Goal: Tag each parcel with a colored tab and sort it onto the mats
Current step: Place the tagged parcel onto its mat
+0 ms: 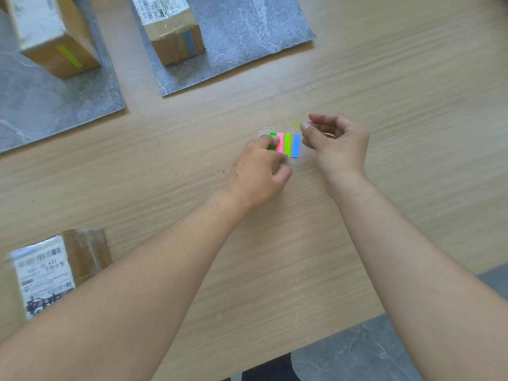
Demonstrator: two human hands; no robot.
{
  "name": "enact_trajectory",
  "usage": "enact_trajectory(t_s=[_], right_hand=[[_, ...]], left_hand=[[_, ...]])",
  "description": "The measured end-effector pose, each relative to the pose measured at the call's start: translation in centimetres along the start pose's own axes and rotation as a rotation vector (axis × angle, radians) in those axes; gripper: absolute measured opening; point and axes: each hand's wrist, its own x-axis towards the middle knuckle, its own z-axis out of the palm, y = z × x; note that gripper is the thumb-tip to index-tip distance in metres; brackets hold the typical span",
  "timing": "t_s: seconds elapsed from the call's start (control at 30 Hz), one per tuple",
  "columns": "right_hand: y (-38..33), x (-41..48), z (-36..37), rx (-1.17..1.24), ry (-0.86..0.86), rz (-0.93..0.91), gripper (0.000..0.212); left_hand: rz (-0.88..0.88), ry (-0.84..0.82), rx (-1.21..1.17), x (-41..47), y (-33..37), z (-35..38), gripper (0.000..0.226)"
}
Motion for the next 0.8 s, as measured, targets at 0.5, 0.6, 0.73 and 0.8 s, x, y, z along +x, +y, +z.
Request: enact_trajectory(t_s=[0.5, 0.6, 0.73, 0.8], right_hand=[[-2.6, -13.7, 5.6, -0.038, -0.4, -0.273, 0.025], [-2.8, -16.8, 6.9, -0.12, -0.476, -0.385, 0.023], [-2.7, -21.4, 8.8, -0.18, -0.535, -0.474, 0.021], [-2.3, -23.8, 9.7, -0.188, -0.549, -0.482, 0.023]], left_hand=[[-0.723, 0.415, -1.35, -12.2, 2.3, -9.8, 0.013], [-0.72, 0.44, -1.361, -15.4, 1.7, -11.6, 0.01], [-0.718, 0.478, -1.334, -20.0, 0.6, -13.3, 0.005], [-0.705, 0.497, -1.297, -22.5, -0.3, -14.1, 0.002]])
